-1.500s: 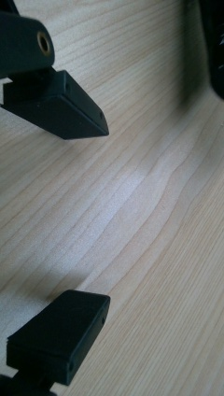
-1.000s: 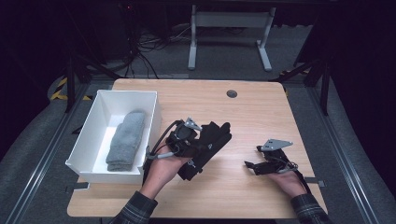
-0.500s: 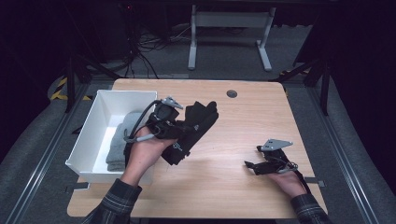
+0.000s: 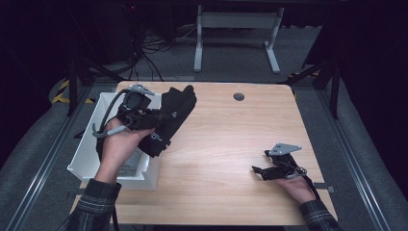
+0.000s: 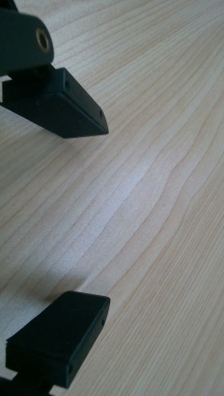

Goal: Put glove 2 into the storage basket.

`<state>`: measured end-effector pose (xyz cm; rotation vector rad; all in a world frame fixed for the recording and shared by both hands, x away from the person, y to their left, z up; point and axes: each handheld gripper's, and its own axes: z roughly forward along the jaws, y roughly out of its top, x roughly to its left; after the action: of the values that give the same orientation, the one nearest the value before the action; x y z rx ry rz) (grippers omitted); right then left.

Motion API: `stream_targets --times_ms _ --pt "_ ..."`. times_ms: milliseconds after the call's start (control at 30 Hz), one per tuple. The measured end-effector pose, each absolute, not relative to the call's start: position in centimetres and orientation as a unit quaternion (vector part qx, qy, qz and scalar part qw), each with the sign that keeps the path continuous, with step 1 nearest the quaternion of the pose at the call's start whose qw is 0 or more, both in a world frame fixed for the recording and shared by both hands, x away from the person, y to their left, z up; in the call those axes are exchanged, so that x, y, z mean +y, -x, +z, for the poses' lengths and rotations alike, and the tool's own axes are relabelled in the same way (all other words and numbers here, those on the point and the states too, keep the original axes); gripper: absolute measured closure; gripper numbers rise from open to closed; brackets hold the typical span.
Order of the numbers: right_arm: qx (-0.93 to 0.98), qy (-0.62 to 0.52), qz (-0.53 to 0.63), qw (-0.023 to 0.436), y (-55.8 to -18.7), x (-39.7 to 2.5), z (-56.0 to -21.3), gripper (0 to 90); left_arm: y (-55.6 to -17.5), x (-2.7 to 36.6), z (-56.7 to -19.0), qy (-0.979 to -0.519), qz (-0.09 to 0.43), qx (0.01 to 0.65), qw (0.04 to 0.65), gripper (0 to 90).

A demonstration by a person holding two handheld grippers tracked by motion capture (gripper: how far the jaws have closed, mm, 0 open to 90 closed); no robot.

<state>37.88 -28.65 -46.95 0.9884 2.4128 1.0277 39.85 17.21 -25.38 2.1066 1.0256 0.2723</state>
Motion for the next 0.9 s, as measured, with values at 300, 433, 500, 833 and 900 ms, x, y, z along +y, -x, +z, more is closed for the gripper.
stream_targets --times_ms 300,433,500,833,900 --pt "0.848 -0.349 0.361 0.169 -37.9 -28.6 -47.0 15.4 -39.9 22.2 -26.2 -0.802 0.121 0.456 0.367 67.5" --pt "0.848 -0.349 0.361 0.17 -37.9 -28.6 -47.0 15.4 -40.1 23.9 -27.6 -0.789 0.114 0.481 0.363 67.5" --pt "0.848 -0.35 0.361 0.17 -37.9 -28.6 -47.0 15.4 -40.3 24.4 -28.1 -0.787 0.112 0.489 0.36 67.4" --pt "0.848 -0.35 0.361 0.17 -37.9 -28.6 -47.0 15.4 -42.3 26.3 -32.4 -0.769 0.088 0.534 0.341 66.8" --pt "0.848 -0.351 0.361 0.17 -37.9 -28.6 -47.0 15.4 -42.8 26.5 -33.3 -0.766 0.085 0.542 0.336 66.7"
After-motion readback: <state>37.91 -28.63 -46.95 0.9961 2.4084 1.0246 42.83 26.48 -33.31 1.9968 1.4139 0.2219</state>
